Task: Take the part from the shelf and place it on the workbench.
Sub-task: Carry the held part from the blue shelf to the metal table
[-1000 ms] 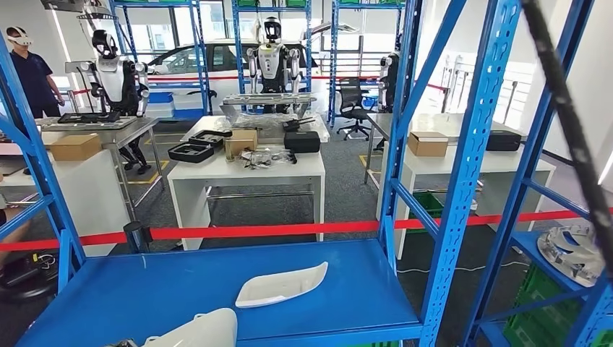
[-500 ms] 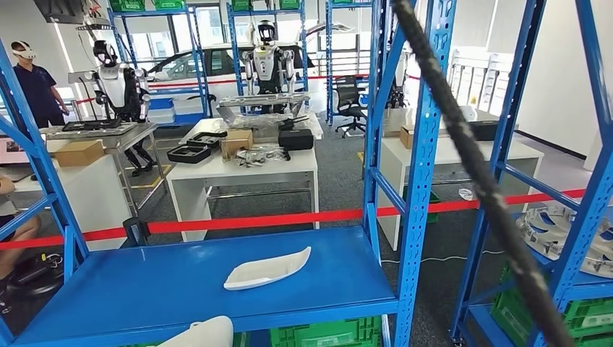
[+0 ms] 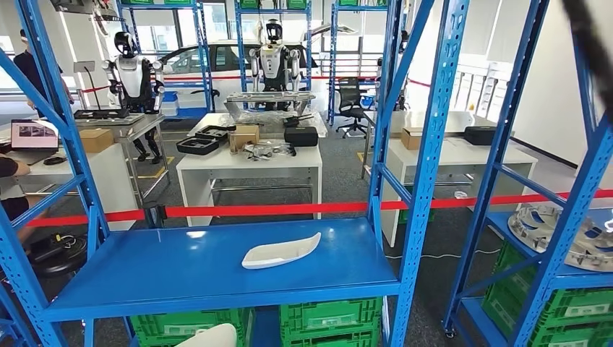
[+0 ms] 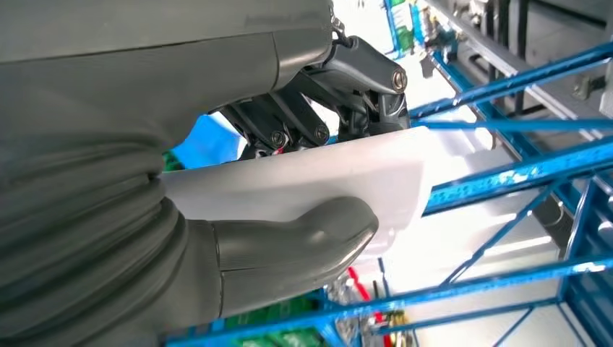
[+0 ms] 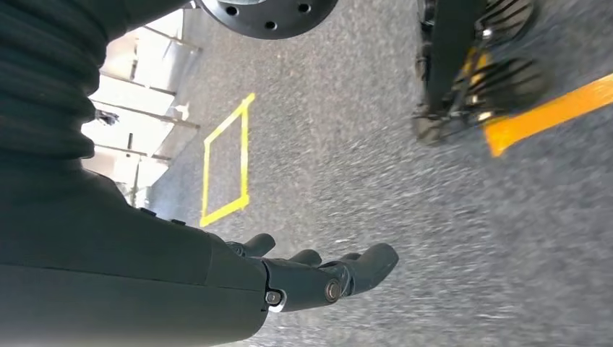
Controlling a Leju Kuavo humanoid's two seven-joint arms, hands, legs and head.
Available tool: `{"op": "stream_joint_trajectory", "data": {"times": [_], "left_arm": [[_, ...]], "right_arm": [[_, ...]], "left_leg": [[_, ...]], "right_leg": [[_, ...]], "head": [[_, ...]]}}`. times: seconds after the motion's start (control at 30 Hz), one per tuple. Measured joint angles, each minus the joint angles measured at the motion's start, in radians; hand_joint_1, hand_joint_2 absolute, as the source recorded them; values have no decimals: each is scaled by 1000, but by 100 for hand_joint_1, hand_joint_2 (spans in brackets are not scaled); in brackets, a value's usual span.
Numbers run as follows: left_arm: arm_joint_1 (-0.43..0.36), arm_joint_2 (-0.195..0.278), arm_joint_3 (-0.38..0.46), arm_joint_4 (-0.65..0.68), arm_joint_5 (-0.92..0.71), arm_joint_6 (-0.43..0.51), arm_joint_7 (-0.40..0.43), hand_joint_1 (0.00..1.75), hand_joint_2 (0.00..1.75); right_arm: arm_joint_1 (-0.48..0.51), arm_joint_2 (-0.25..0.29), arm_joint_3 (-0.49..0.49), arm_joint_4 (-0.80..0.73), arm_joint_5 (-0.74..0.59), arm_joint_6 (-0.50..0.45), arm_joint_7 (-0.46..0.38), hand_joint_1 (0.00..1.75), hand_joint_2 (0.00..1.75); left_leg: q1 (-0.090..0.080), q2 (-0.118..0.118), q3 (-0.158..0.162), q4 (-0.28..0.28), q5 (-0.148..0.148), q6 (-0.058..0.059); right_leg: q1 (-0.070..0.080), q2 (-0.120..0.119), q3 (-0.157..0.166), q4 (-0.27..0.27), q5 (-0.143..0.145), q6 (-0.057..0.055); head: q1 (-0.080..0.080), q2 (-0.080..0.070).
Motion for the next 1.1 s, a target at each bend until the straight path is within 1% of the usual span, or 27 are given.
{"op": "stream_joint_trajectory", "data": {"times": [0.03,0.07,0.13,0.17,0.2,0.27,0.3,0.33,0.4,0.43,0.47,0.5,0.53,0.57,0.63,0.67,0.7,0.77,0.8,0.83,0.9,0.93,0.97,1.0,1.03,1.07,1.1], "left_arm": [[-9,0,-4,4,4,-9,2,175,175],[-21,0,-10,9,11,-18,6,175,175],[-51,1,-32,21,31,-36,11,175,175],[-64,2,-44,28,39,-42,11,175,175],[-74,2,-55,36,46,-46,11,175,175],[-86,5,-69,50,53,-49,11,175,175],[-89,6,-73,55,55,-49,10,175,175],[-92,7,-75,60,56,-49,10,175,175],[-97,9,-79,70,58,-49,9,175,175],[-99,10,-81,74,60,-50,8,175,175],[-101,11,-85,80,64,-53,7,175,175],[-105,13,-90,85,73,-58,6,175,175],[-112,15,-95,92,83,-65,5,175,175],[-122,16,-102,98,94,-73,4,175,175],[-150,17,-116,110,114,-88,5,175,175],[-165,17,-124,115,124,-96,6,175,175],[-179,17,-133,121,131,-104,9,175,175],[-201,16,-151,133,144,-116,16,175,175],[-209,14,-160,138,148,-120,19,175,175],[-215,13,-168,142,153,-122,21,175,175],[-219,12,-179,152,165,-127,18,175,175],[-219,14,-180,156,173,-129,15,175,175],[-219,16,-181,160,179,-131,12,175,175],[-217,19,-181,162,183,-130,12,175,175],[-213,24,-181,161,182,-127,14,175,175],[-207,29,-179,156,177,-122,19,175,175],[-200,35,-176,148,169,-116,25,175,175]], "right_arm": [[-2,0,-1,0,-6,-5,4,0,175],[-5,1,-2,0,-15,-11,6,0,175],[-13,5,-11,0,-32,-25,5,0,175],[-17,9,-16,0,-38,-32,4,0,175],[-18,13,-20,0,-42,-37,3,0,175],[-17,22,-27,0,-45,-43,3,0,175],[-16,26,-29,0,-45,-44,3,0,175],[-15,28,-31,0,-45,-45,3,0,175],[-15,30,-34,0,-45,-46,3,0,175],[-15,31,-36,0,-46,-46,2,0,175],[-15,31,-39,0,-47,-47,3,0,175],[-15,32,-42,0,-51,-49,4,0,175],[-16,33,-45,0,-55,-53,6,0,175],[-16,35,-49,0,-60,-60,9,0,175],[-18,43,-57,0,-69,-76,19,0,175],[-19,48,-61,0,-73,-85,25,0,175],[-19,53,-66,0,-76,-93,29,0,175],[-18,63,-74,0,-80,-107,33,0,175],[-17,68,-77,0,-81,-112,33,0,175],[-16,73,-79,0,-82,-116,33,0,175],[-15,79,-82,0,-80,-117,29,0,175],[-15,81,-82,0,-77,-115,26,0,175],[-15,81,-82,0,-71,-112,23,0,175],[-14,81,-82,0,-65,-107,21,0,175],[-14,81,-82,0,-58,-102,18,0,175],[-14,81,-82,0,-52,-97,15,0,175],[-15,81,-81,0,-47,-92,11,0,175]], "left_leg": [[0,0,-19,7,9,-2],[1,0,-37,17,17,-6],[-1,0,-64,36,30,-16],[-1,1,-71,42,37,-21],[-1,2,-74,44,45,-27],[0,0,-81,47,47,-39],[2,-2,-89,62,26,-46],[4,-4,-101,95,-11,-52],[8,-5,-128,206,-107,-61],[10,-5,-136,264,-135,-64],[10,-5,-134,303,-139,-66],[11,-6,-117,312,-122,-65],[11,-6,-85,286,-95,-62],[10,-7,-36,228,-74,-56],[6,-12,67,87,-80,-44],[2,-14,96,37,-92,-39],[-2,-15,105,12,-99,-35],[-4,-11,91,-1,-81,-23],[-2,-8,83,-4,-69,-14],[1,-5,73,-6,-55,-7],[2,-2,45,-5,-30,3],[2,-1,27,-3,-17,3],[2,-1,9,0,-5,3],[2,0,-10,5,6,1],[3,1,-30,11,17,-2],[4,1,-50,19,26,-6],[4,1,-69,29,34,-11]], "right_leg": [[0,0,33,-26,31,-1],[0,-1,81,-83,47,-2],[3,0,177,-220,28,-8],[6,0,202,-263,10,-13],[8,1,209,-283,3,-19],[6,-1,194,-284,18,-33],[5,-2,184,-285,29,-41],[3,-4,173,-287,41,-48],[3,-5,147,-286,63,-53],[4,-6,134,-284,74,-53],[5,-6,119,-282,85,-52],[5,-6,103,-280,96,-51],[6,-7,88,-276,107,-49],[6,-7,73,-273,118,-46],[7,-7,54,-271,137,-38],[6,-6,50,-273,147,-33],[4,-6,48,-276,158,-27],[1,-3,42,-280,171,-15],[1,-1,34,-268,155,-10],[1,0,21,-238,119,-6],[-1,1,-11,-124,13,0],[-1,1,-22,-60,-24,2],[-1,1,-25,-14,-34,4],[-2,1,-13,5,-21,6],[-2,1,13,-7,6,6],[-3,1,56,-52,33,7],[-2,1,112,-123,37,6]], "head": [[0,0],[1,0],[2,0],[2,0],[1,0],[0,0],[-1,0],[-2,0],[-4,0],[-5,0],[-5,0],[-6,0],[-6,0],[-6,0],[-6,0],[-5,0],[-5,0],[-6,0],[-5,0],[-4,0],[0,0],[1,0],[1,0],[2,0],[2,0],[2,0],[4,0]]}}
